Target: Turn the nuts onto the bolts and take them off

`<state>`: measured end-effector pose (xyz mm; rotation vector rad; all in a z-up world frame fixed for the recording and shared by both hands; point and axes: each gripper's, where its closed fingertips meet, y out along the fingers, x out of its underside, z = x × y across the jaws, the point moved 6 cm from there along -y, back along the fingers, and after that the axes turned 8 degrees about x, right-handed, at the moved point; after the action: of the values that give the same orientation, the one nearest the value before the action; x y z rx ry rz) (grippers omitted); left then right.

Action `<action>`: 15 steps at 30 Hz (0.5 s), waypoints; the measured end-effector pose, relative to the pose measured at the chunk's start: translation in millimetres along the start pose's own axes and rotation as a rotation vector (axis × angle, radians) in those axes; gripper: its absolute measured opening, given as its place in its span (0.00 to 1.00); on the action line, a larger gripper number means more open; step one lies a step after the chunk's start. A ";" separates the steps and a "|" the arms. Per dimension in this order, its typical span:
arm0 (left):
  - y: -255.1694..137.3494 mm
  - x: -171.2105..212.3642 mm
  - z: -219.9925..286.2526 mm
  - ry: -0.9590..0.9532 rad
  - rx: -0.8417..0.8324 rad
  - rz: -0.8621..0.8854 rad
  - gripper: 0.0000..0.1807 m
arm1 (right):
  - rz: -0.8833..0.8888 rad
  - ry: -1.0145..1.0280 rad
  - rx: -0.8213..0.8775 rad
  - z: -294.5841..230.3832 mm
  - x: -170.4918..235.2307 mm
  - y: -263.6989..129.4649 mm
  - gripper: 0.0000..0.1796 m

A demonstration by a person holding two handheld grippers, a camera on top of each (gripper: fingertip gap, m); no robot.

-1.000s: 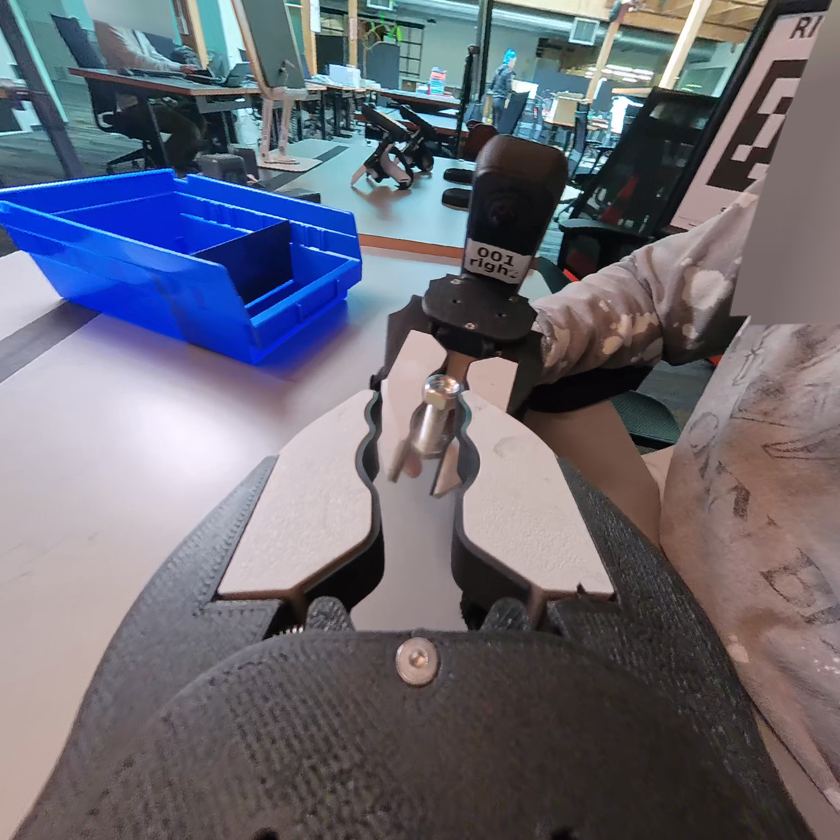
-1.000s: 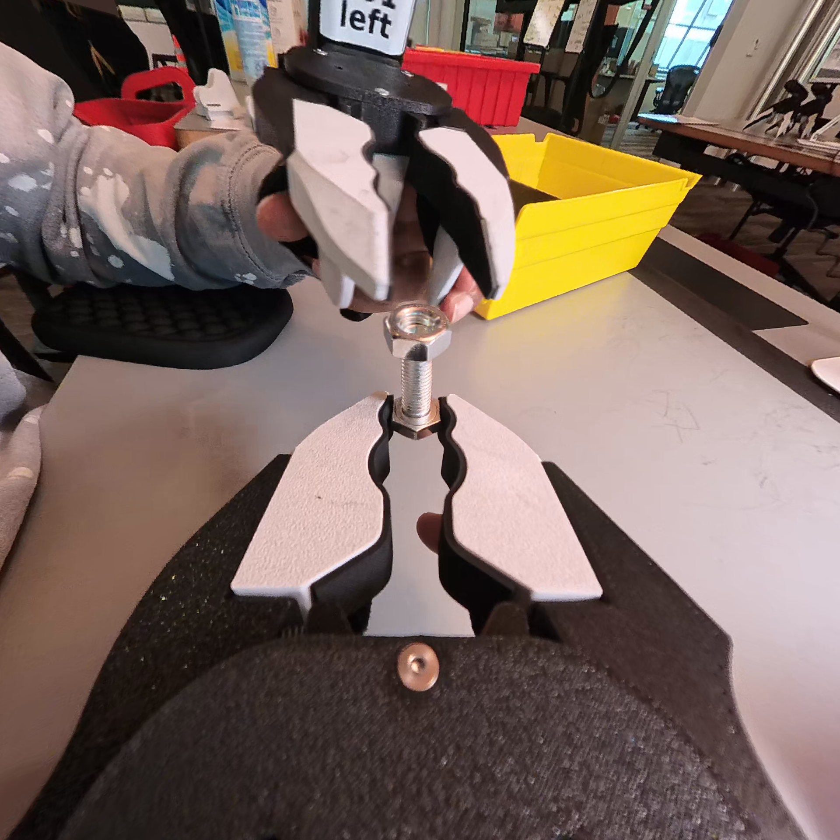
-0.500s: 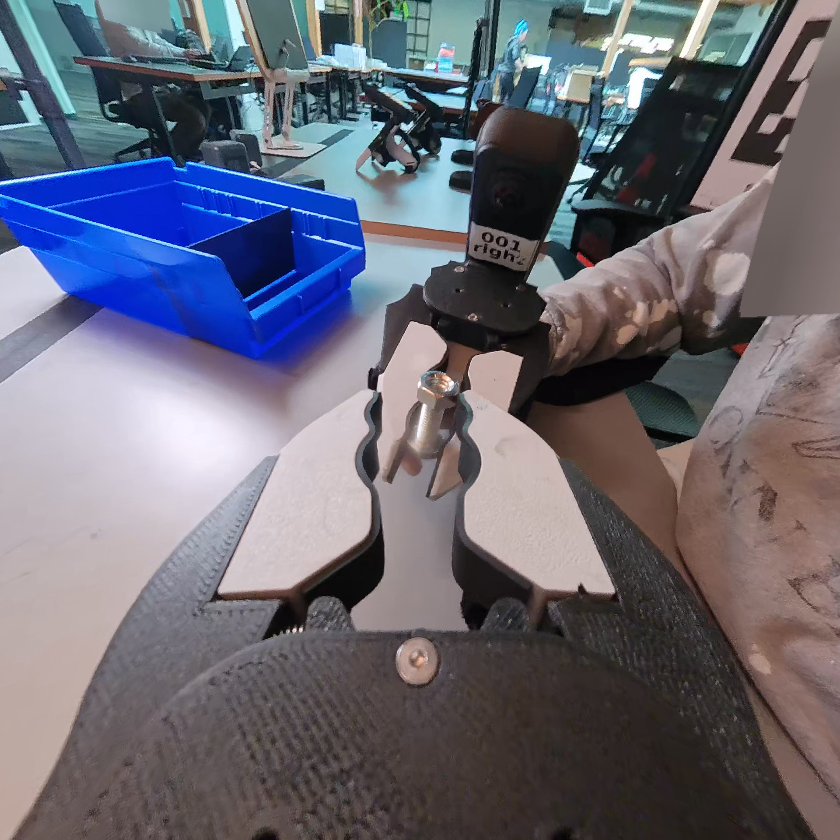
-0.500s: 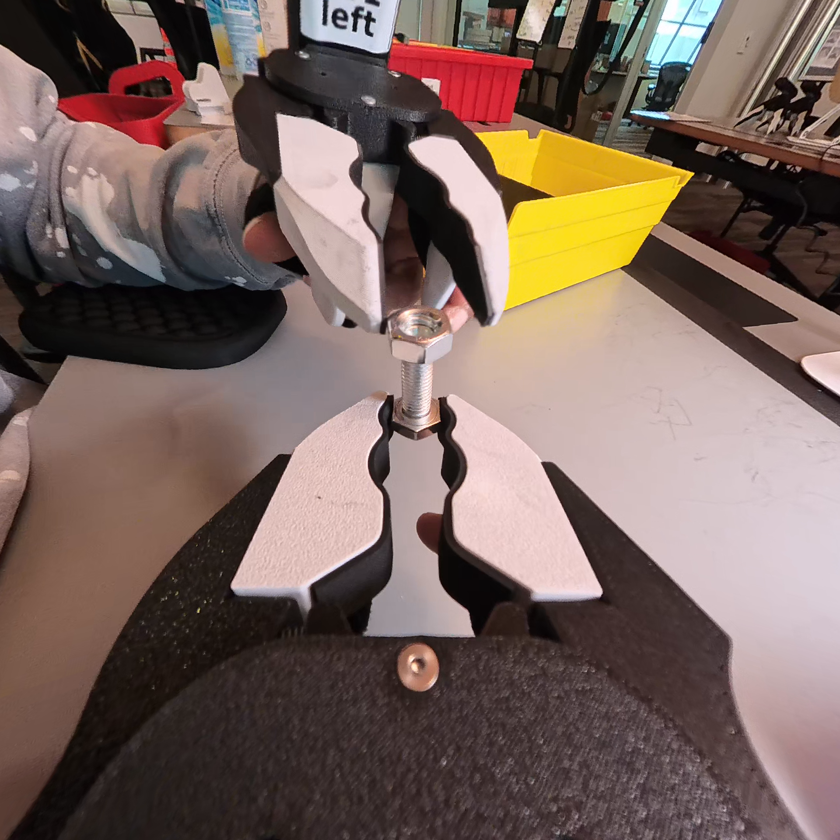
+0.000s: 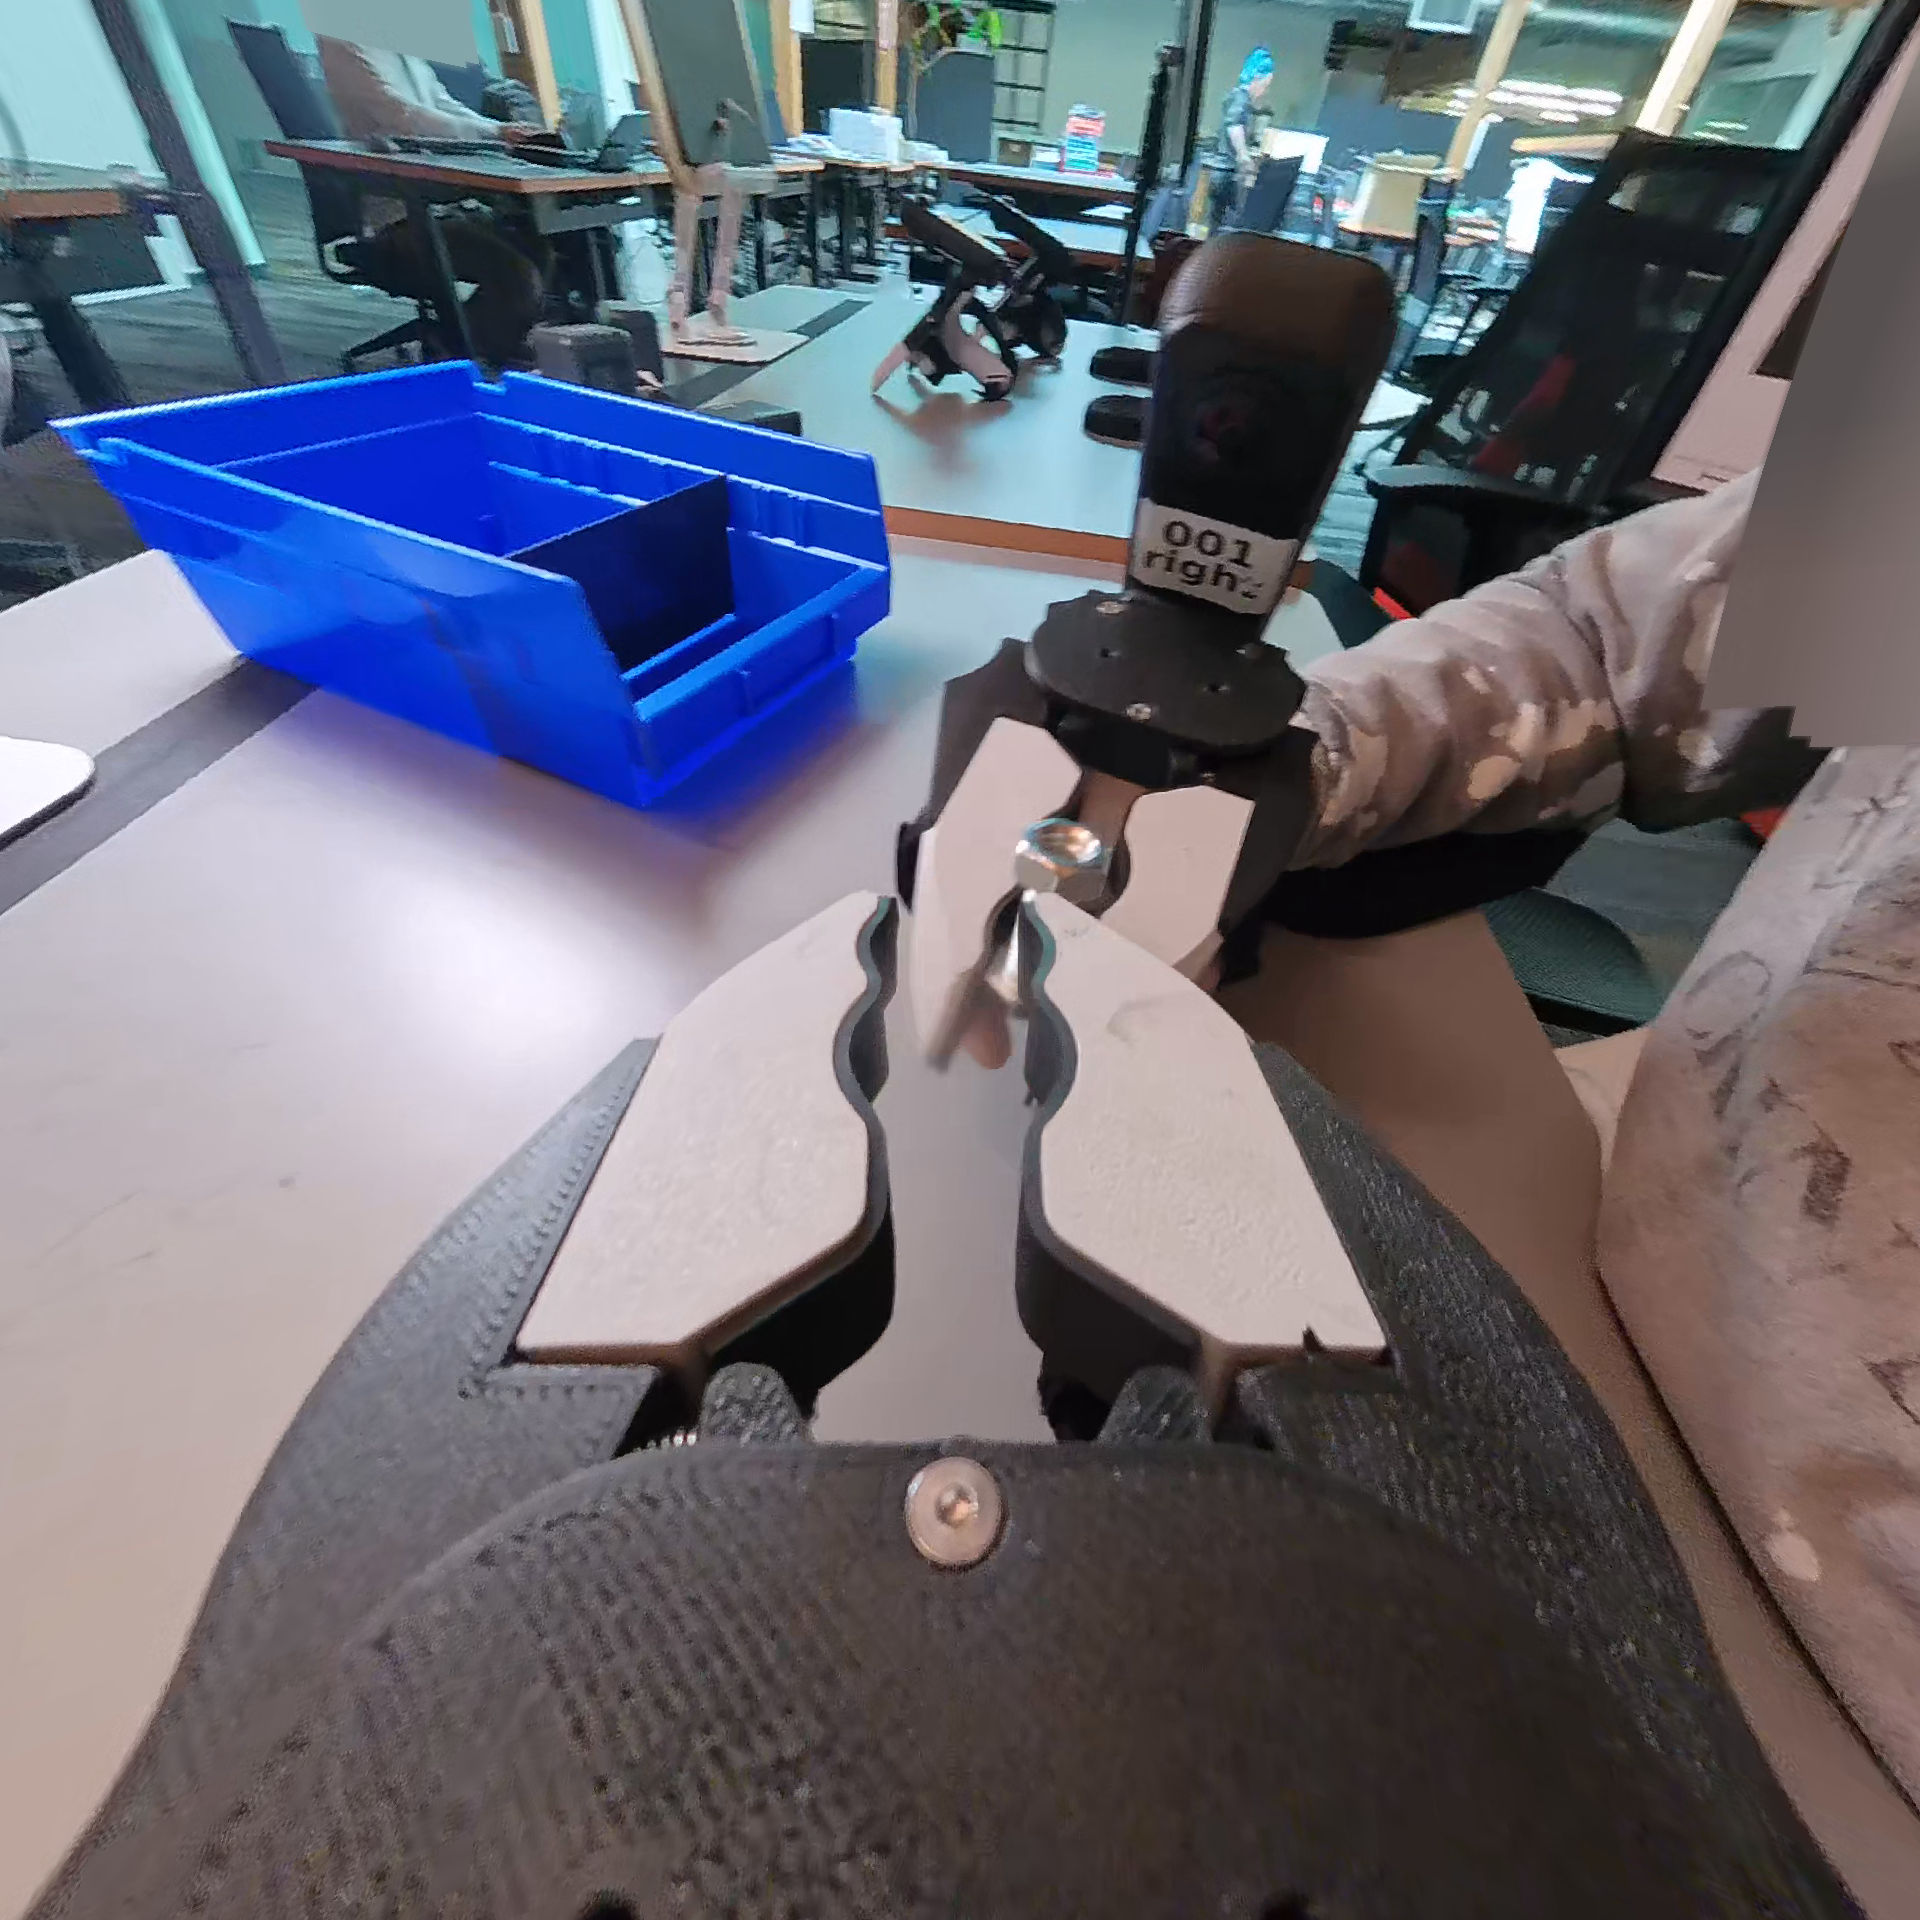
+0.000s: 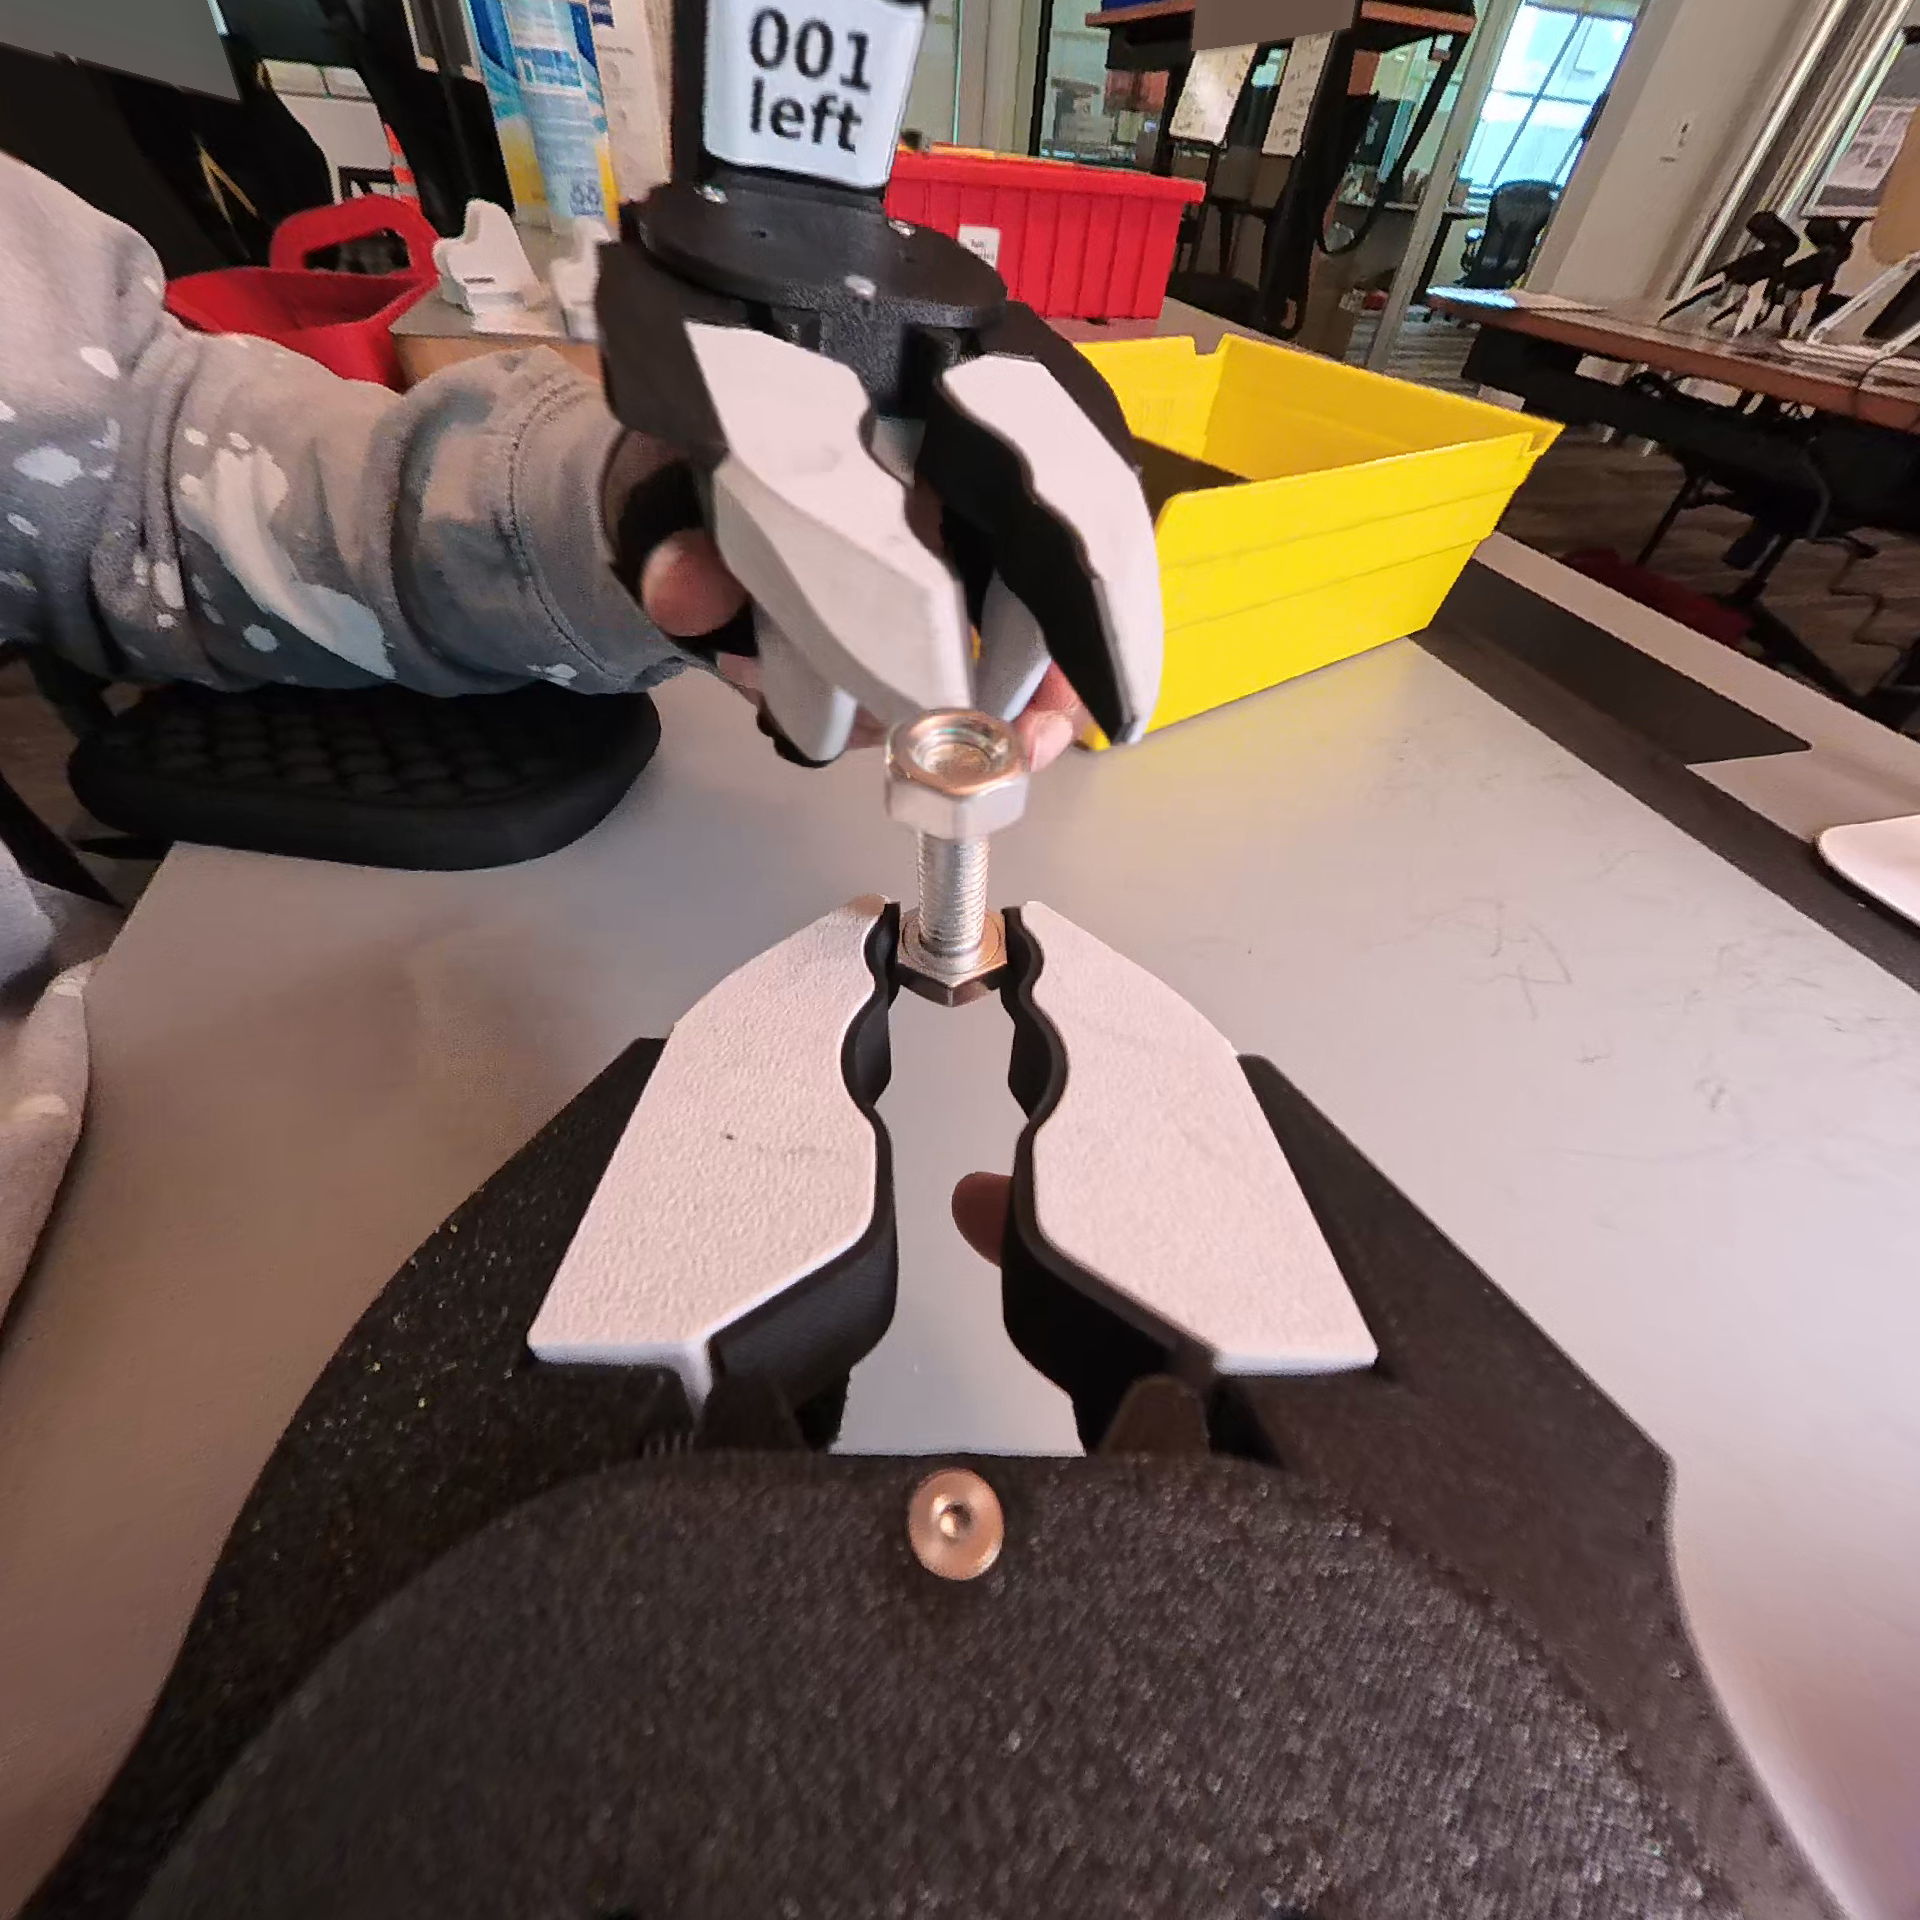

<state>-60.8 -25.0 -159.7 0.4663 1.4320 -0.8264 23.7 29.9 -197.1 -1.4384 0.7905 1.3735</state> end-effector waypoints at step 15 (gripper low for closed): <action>-6.6 -1.9 -7.9 -0.040 -0.036 0.041 0.13 | 0.002 0.012 0.018 3.7 -0.5 -0.3 0.10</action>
<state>-70.9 -23.2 -157.5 0.4479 1.3942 -0.7723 22.5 33.3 -196.2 -1.4333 0.8102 1.3566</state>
